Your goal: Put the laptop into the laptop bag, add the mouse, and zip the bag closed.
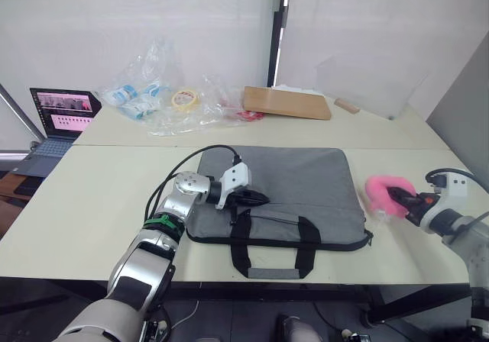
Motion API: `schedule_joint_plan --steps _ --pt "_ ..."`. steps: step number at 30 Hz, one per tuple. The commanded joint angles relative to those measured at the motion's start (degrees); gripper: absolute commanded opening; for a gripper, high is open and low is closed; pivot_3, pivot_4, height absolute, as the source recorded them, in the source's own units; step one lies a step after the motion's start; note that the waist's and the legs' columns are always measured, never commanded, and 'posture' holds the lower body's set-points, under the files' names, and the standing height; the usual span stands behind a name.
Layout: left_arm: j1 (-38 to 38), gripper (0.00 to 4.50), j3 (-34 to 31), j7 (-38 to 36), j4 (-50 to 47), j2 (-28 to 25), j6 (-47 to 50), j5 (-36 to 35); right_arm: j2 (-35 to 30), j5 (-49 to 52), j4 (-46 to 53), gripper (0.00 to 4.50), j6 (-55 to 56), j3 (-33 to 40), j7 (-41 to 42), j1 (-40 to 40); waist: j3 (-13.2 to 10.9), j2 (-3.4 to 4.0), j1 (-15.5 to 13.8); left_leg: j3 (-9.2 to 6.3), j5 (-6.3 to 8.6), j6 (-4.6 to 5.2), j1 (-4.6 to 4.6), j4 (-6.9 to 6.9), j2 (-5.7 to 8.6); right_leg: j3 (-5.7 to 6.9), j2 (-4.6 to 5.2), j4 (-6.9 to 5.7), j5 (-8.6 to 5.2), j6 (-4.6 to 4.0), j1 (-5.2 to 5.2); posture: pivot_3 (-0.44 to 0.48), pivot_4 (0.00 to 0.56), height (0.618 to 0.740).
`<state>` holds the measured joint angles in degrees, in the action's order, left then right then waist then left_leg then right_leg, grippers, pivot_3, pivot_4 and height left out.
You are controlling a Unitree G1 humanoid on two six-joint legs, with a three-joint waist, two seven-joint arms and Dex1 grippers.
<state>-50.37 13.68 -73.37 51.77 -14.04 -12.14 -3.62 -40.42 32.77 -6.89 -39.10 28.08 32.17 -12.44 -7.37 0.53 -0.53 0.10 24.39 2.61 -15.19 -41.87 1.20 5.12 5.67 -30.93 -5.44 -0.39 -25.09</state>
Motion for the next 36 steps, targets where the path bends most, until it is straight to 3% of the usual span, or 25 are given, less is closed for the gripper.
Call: schedule_joint_plan --steps 1,7,16,22,23,27,33,36 --pt "3.23 0.0 3.09 -0.59 3.78 -0.93 2.79 4.37 -1.86 -0.91 0.54 0.03 2.22 3.45 -1.8 -0.84 0.0 0.0 0.04 0.01 0.16 0.29 0.0 0.0 -0.01 -0.01 0.01 0.0 -0.01 -0.01 0.0 0.0 0.15 0.74" --pt "3.56 0.0 3.58 -0.82 3.08 -0.11 2.79 4.37 3.16 -3.28 -3.67 0.03 5.65 0.22 -7.04 -7.5 0.01 0.02 0.25 0.03 0.15 0.28 0.03 0.0 0.0 -0.04 0.02 -0.01 -0.01 0.01 0.0 0.0 0.15 0.74" --pt "4.85 0.0 3.73 -1.79 1.03 -0.93 3.11 4.27 8.16 -7.51 -17.97 0.03 15.39 -2.43 -10.36 -20.37 0.04 0.07 0.61 0.04 -0.03 -0.05 0.01 0.08 0.1 -0.03 0.04 0.03 0.05 0.15 -0.03 0.0 0.15 0.74" --pt "4.52 0.0 1.45 -1.85 -0.35 -0.8 5.54 1.78 8.07 -4.82 -15.33 0.03 9.73 -4.14 -4.34 -16.74 0.04 0.08 0.8 0.01 -0.02 -0.04 0.0 0.14 0.08 0.0 0.06 0.06 0.06 0.17 -0.04 0.0 0.15 0.74" --pt "4.64 0.0 1.26 -2.13 -1.1 -0.94 6.13 1.48 7.53 -4.71 -14.53 0.71 8.39 -4.63 -3.2 -15.48 0.04 0.08 0.8 0.01 -0.02 -0.03 0.0 0.14 0.07 0.0 0.05 0.06 0.08 0.2 -0.04 0.0 0.15 0.74" --pt "5.47 0.0 -0.29 -2.45 -5.16 -1.4 8.5 -0.36 6.11 -4.54 -13.17 1.89 7.92 -3.52 -1.17 -12.0 0.04 0.09 1.13 -0.02 -0.01 -0.02 -0.01 0.2 0.02 0.03 0.02 0.06 0.1 0.29 -0.07 0.0 0.15 0.74" --pt "8.14 0.0 -6.8 0.59 -14.1 -3.28 13.76 -6.51 1.66 -6.58 -8.79 4.13 12.0 -1.72 -0.34 -7.18 0.0 0.08 1.5 0.03 -0.02 -0.04 -0.04 0.44 0.03 0.02 -0.01 0.08 0.07 0.4 -0.26 0.0 0.15 0.74" --pt "10.43 0.83 -9.68 1.92 -21.32 -4.82 19.42 -10.07 -0.17 -6.88 -7.98 4.5 16.74 -0.53 2.16 -5.5 -0.09 0.08 1.66 0.1 -0.07 -0.14 -0.04 0.63 0.01 -0.01 -0.07 0.1 0.07 0.41 -0.37 0.0 0.15 0.74"
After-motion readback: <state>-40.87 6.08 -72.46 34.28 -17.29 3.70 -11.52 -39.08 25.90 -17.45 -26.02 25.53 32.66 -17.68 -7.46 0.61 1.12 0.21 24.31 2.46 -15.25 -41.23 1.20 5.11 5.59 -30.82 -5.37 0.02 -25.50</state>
